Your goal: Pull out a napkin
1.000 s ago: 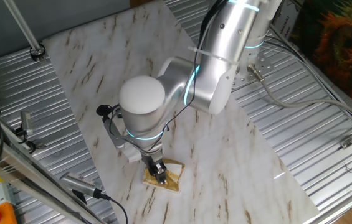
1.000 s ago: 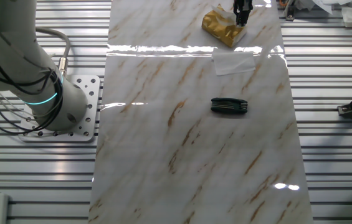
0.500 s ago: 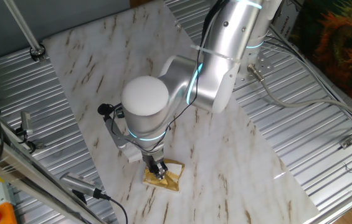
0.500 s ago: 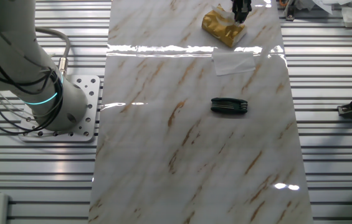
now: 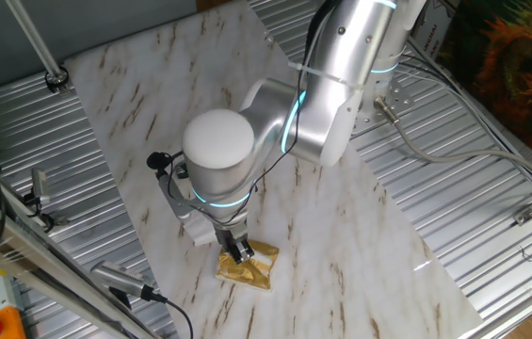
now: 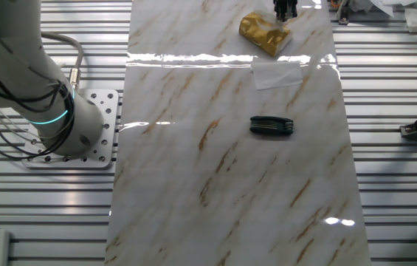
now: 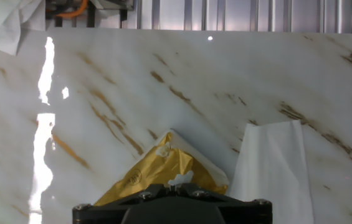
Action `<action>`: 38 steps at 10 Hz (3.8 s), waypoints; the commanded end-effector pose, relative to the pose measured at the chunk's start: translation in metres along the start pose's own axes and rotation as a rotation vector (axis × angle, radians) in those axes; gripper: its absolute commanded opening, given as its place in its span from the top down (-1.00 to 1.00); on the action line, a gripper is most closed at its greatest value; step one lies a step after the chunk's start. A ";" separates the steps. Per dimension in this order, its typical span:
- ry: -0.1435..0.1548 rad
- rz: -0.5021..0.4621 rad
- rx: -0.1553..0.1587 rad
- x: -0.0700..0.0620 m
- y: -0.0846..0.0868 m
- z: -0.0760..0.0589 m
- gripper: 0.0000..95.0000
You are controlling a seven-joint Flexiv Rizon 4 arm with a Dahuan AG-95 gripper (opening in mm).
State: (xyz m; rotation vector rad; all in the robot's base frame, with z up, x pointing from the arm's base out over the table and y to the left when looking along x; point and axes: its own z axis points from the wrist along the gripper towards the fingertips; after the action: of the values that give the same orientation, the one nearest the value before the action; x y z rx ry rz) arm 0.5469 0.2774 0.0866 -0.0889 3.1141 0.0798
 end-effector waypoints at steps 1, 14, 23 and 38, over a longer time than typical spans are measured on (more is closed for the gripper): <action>0.003 -0.006 -0.005 0.004 -0.006 -0.006 1.00; 0.067 -0.046 -0.024 0.019 -0.046 -0.076 1.00; 0.117 -0.020 -0.029 0.012 -0.033 -0.155 1.00; 0.120 -0.239 -0.032 -0.050 -0.051 -0.178 1.00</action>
State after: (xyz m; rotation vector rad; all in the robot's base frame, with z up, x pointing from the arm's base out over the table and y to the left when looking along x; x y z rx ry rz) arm 0.5949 0.2196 0.2631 -0.4881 3.1924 0.1225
